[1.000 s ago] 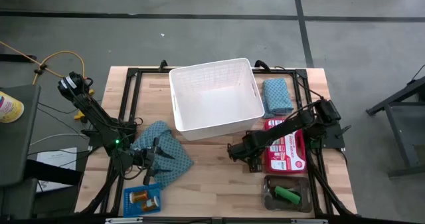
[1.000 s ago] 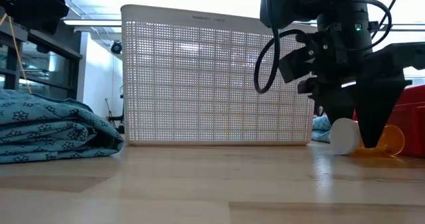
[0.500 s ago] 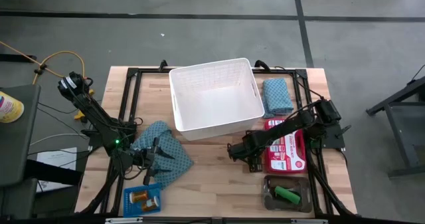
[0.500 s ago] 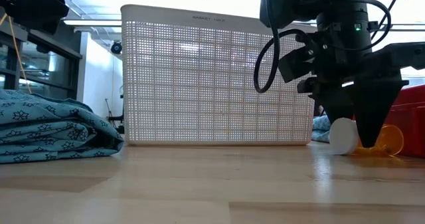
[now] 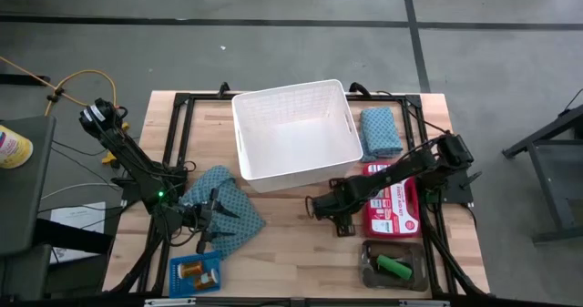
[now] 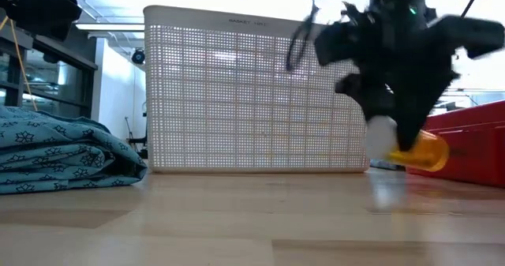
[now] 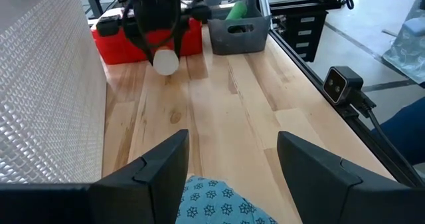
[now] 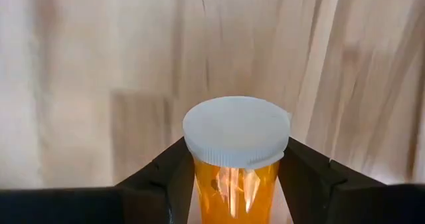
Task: Pick & place medical supplies in basket/bin
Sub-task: Put the orange pill bottle into the blue bin
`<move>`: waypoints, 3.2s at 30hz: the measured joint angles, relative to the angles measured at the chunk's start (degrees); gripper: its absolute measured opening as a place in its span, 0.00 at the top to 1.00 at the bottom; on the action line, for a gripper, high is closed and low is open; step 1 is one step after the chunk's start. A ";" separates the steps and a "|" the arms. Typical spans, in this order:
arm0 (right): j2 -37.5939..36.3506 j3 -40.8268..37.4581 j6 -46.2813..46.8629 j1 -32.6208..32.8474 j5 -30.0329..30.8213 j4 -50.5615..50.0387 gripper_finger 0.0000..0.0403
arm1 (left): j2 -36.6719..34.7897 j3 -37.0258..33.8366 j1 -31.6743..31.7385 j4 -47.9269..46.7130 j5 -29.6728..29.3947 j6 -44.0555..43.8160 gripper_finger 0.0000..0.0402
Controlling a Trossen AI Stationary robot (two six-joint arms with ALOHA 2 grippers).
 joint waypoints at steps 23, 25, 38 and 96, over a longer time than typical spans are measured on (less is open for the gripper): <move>-0.49 6.96 -10.72 0.91 0.31 47.91 0.57 | 0.02 0.02 0.00 0.18 -0.02 -0.02 0.45; -0.44 6.96 -10.73 1.29 0.69 47.95 0.57 | 0.02 0.00 0.01 0.18 -0.02 -0.01 0.45; 6.85 6.96 -12.58 3.26 2.09 63.79 0.57 | 0.02 0.00 0.01 0.51 0.00 0.00 0.45; 18.97 6.94 -15.19 3.50 10.52 85.25 0.57 | 0.00 0.00 0.00 3.46 0.00 -0.31 0.45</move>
